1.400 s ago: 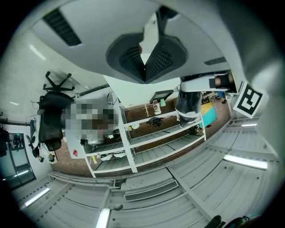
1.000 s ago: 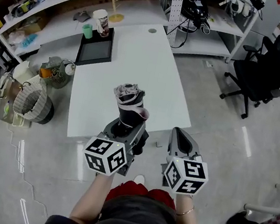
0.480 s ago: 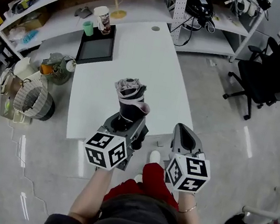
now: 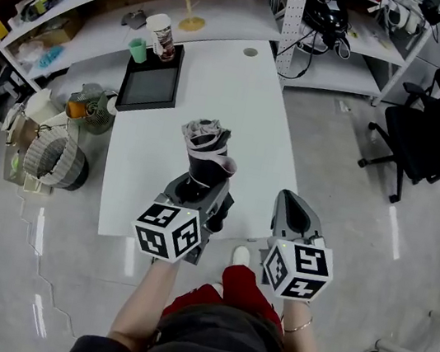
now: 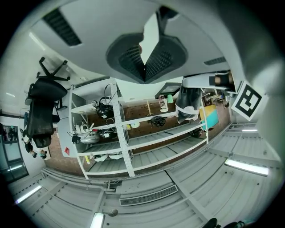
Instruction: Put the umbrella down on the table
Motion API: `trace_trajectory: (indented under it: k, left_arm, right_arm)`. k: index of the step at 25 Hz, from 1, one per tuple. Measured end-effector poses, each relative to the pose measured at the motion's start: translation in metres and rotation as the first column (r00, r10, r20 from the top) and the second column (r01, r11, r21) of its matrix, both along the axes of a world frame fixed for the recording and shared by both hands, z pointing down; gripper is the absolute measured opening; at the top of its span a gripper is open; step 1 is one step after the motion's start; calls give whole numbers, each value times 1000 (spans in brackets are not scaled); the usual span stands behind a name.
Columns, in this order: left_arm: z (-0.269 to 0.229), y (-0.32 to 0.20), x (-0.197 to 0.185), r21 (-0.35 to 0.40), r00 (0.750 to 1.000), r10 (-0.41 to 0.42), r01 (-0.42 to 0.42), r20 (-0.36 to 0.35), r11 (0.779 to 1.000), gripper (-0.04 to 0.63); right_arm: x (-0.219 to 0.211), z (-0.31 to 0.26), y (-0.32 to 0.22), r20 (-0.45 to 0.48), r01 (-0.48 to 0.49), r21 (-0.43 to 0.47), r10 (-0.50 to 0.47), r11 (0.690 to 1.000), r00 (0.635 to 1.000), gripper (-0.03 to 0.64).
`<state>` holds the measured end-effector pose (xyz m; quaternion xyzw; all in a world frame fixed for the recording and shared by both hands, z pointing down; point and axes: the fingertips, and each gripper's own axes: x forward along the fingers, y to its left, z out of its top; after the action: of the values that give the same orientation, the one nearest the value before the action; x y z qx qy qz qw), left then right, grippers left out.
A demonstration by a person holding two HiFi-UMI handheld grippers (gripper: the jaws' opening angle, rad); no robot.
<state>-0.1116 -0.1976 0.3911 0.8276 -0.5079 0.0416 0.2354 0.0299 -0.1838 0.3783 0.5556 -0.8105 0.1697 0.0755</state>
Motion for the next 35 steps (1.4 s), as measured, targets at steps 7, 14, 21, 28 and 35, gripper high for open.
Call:
trace_trajectory:
  k: [7,14,21,28,35]
  left_arm:
    - [11,-54,6,-37,1000,-17,17,9,999,210]
    - [35,-96,15,-113,1000,-11,14,27,993,210]
    - [56,-125,30,-168,999,6,0,38,986,210]
    - [75,-147,36,-214,999,7,4,51,977,210]
    - [96,-164,40,-257,997,13,5,72,966,210]
  right_arm:
    - [8,1,-58,-10,9,1,-9,1000,1000,18]
    - [15,13,-98,-9,8,-32,-8,999,1000,18]
    - [21,26,-130,-18,22,-57,-23,998,1000,18]
    - [23,39,-152,-23,27,-83,-29,996,999,18]
    - [24,51,-165,-23,30,-106,-32,994,999,18]
